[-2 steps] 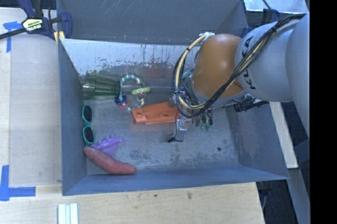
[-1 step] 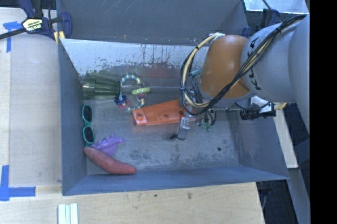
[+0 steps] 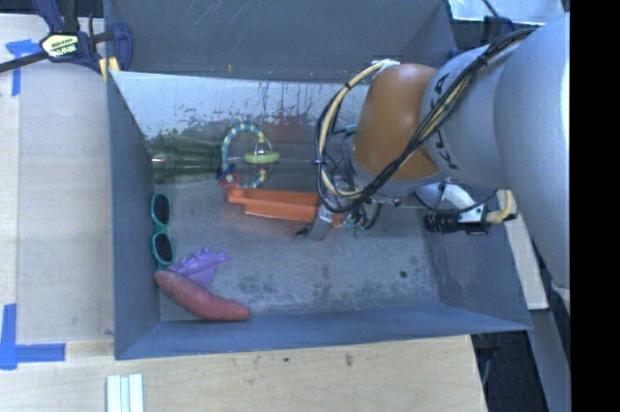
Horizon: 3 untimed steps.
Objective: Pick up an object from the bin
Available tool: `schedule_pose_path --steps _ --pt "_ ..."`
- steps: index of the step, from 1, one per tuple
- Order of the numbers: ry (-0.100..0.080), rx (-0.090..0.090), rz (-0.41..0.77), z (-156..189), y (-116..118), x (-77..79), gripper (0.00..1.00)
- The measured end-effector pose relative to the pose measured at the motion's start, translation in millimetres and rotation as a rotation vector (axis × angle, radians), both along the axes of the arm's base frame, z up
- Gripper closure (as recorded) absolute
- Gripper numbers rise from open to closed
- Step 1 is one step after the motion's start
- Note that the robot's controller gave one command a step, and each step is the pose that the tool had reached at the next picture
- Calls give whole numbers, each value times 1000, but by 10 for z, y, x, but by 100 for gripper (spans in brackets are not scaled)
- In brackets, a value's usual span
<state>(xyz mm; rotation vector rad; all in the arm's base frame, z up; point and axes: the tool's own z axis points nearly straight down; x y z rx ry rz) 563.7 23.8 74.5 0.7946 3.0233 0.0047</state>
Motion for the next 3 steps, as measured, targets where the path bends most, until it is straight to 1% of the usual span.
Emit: schedule_pose_path --steps 1,2,3 --pt "0 0 1 0 0 1 100" --pt "11 0 19 406 20 -23 100" --pt "-3 -1 -8 1640 -99 362 100"
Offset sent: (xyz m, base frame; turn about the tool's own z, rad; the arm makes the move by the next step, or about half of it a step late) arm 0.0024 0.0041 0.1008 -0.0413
